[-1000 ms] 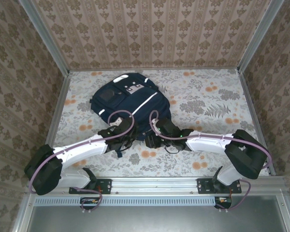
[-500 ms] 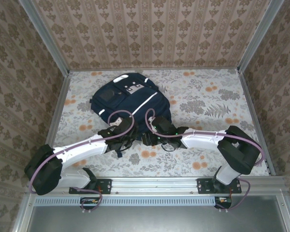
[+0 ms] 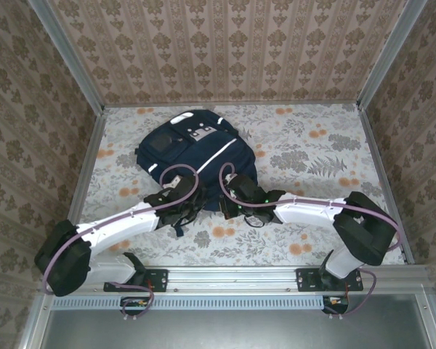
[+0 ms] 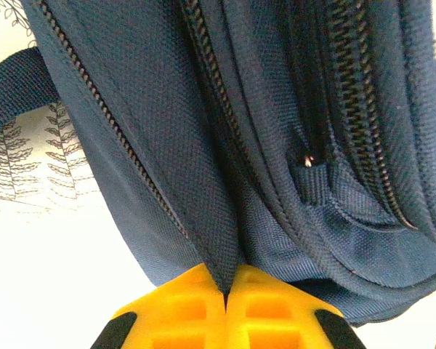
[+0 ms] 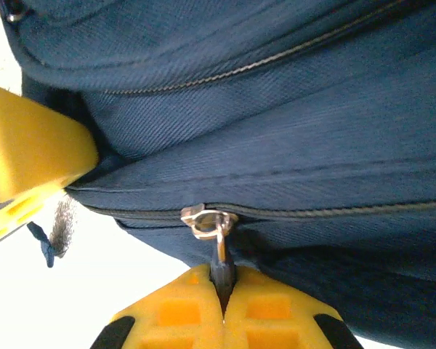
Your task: Pack books, pencil case, and school supplies into a backpack
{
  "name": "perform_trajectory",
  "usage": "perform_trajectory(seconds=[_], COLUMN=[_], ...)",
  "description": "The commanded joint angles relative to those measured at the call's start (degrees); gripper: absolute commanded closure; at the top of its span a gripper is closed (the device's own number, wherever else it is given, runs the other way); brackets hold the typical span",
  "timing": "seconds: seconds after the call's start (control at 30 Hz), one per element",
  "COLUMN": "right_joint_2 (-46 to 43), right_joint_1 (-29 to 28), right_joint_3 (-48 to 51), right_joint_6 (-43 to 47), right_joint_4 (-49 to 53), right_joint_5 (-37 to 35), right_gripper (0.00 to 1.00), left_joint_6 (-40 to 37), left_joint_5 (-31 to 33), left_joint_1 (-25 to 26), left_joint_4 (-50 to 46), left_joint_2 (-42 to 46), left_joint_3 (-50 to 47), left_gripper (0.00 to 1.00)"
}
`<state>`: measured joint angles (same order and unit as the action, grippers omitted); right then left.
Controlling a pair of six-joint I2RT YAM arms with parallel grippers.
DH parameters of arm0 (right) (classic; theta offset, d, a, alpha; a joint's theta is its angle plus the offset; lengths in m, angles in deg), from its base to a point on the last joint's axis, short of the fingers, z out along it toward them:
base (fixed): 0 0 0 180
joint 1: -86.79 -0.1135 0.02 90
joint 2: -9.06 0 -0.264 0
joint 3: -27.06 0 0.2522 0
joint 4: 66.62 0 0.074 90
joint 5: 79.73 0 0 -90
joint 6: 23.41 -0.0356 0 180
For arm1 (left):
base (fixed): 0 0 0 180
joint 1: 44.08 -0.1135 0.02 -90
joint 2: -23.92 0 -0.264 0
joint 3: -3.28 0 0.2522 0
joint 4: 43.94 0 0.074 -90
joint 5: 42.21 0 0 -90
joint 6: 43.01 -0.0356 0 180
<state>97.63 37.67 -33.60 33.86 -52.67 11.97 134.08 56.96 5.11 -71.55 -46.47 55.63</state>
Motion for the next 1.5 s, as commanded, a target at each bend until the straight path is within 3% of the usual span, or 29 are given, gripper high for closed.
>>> perform_trajectory(seconds=[0.0, 0.2, 0.33, 0.47, 0.57, 0.7, 0.8, 0.83, 0.9, 0.97, 1.07, 1.23, 1.37, 1.47], right_joint_2=[-3.3, -5.7, -5.7, -4.1, -2.6, -1.1, 0.4, 0.7, 1.2, 1.4, 1.8, 1.9, 2.1, 1.8], right_joint_1=[1.7, 6.8, 10.9, 12.3, 12.1, 8.9, 5.0, 4.4, 3.7, 3.0, 1.6, 1.2, 1.2, 1.2], right_joint_3=[1.5, 4.3, 4.8, 2.8, 0.9, -1.5, -3.8, -4.3, -4.6, -4.7, -5.6, -5.8, -5.8, -5.4], right_joint_6=[0.9, 1.5, 3.9, 7.0, 7.6, 6.8, 6.3, 5.7, 3.8, 2.6, 2.4, 2.2, 2.5, 2.7], right_joint_4=[6.3, 10.3, 11.5, 11.8, 11.4, 10.0, 9.7, 9.5, 8.1, 7.0, 7.2, 6.6, 6.4, 6.5], right_joint_5=[-7.9, -10.1, -10.0, -8.7, -5.3, -1.4, -1.3, -1.3, -0.2, 0.3, 0.2, -0.3, 0.1, 0.0], right_gripper=[1.0, 1.0, 1.0, 1.0, 1.0, 1.0, 1.0, 1.0, 1.0, 1.0, 1.0, 1.0, 1.0, 1.0], left_joint_6=[-1.3, -1.6, -3.8, -9.7, -17.6, -29.3, -36.2, -37.9, -39.0, -38.4, -34.2, -17.1, -4.5, -1.6], left_joint_5=[2.2, 2.5, 1.3, -4.3, -9.6, -21.0, -23.2, -23.3, -24.0, -24.3, -22.4, -19.3, -13.6, -9.8], left_joint_1=[-2.0, -5.6, -11.0, -22.3, -34.5, -49.0, -52.5, -52.5, -52.4, -51.6, -47.0, -30.2, -14.2, -7.6], left_joint_4=[-2.9, -7.8, -12.2, -15.9, -17.6, -15.3, -19.3, -20.3, -22.9, -24.7, -27.5, -23.5, -13.7, -7.1], left_joint_2=[4.5, 13.5, 21.5, 28.8, 29.3, 20.9, 13.0, 11.7, 10.5, 12.1, 18.0, 26.1, 24.2, 18.4], left_joint_3=[-1.6, -6.3, -9.6, -11.5, -10.7, -6.7, 0.1, 1.8, 4.4, 5.1, 5.5, -0.3, -4.5, -3.3], left_gripper=[1.0, 1.0, 1.0, 1.0, 1.0, 1.0, 1.0, 0.91, 0.6, 0.51, 0.49, 0.49, 0.46, 0.38])
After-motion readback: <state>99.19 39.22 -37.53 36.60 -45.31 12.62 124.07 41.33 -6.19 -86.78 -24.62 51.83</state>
